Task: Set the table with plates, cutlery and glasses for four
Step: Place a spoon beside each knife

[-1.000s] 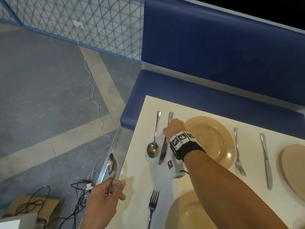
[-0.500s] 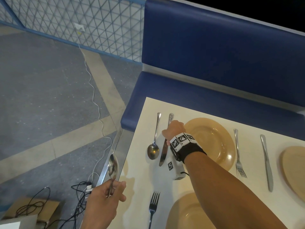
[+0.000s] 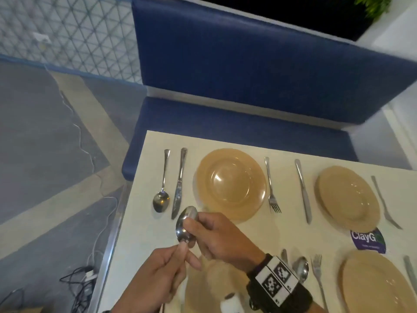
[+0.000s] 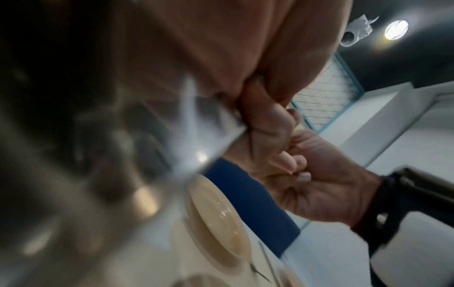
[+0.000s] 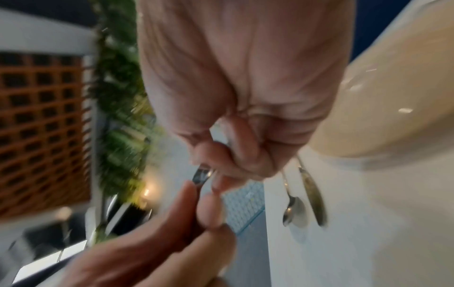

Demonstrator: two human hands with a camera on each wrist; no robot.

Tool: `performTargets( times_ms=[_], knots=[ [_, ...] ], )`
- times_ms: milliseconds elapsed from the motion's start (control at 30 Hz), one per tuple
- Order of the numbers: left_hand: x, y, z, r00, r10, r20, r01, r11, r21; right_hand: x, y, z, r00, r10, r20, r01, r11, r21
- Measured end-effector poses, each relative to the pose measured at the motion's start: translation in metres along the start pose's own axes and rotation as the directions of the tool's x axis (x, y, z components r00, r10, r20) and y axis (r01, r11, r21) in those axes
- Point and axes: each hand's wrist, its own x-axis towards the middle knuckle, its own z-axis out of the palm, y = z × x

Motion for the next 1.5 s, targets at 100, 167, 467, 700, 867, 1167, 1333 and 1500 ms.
performTargets(
  times_ms=[100, 167, 467, 700, 867, 1167, 1333, 1500],
  knots=[
    [0.002, -0.001, 0.040, 0.994, -0.001, 0.110, -0.001, 1.000, 0.022, -0.034, 0.031, -0.021, 0.993, -0.006, -0.116, 0.037, 0.963, 0.268],
    [0.001, -0.007, 0.066, 0.988, -0.011, 0.151, 0.007, 1.000, 0.025, -0.053, 0.047, -0.041, 0.976, 0.002, -0.217, 0.076, 0.933, 0.351],
    [-0.006, -0.018, 0.134, 0.981, -0.164, 0.100, 0.172, 0.982, -0.074, -0.134, 0.080, -0.111, 0.902, -0.001, -0.432, 0.310, 0.698, 0.646],
    [0.002, -0.004, 0.146, 0.974, -0.059, 0.217, 0.097, 0.981, -0.171, -0.213, 0.096, -0.143, 0.983, -0.154, -0.104, 0.181, 0.667, 0.723],
    [0.010, 0.007, 0.179, 0.998, 0.062, 0.007, -0.061, 0.998, -0.018, -0.242, 0.112, -0.174, 0.994, 0.093, 0.051, -0.099, 0.987, 0.126],
    [0.038, 0.026, 0.299, 0.883, 0.317, -0.347, -0.290, 0.949, 0.126, -0.228, 0.150, -0.205, 0.990, -0.095, -0.101, 0.075, 0.979, -0.189],
    [0.045, 0.029, 0.325, 0.847, 0.342, -0.407, -0.304, 0.940, 0.157, -0.223, 0.155, -0.206, 0.935, -0.251, -0.249, 0.139, 0.909, -0.393],
    [0.060, 0.041, 0.315, 0.865, 0.270, -0.423, -0.253, 0.963, 0.098, -0.184, 0.146, -0.214, 0.884, -0.331, -0.330, 0.147, 0.867, -0.476]
  ],
)
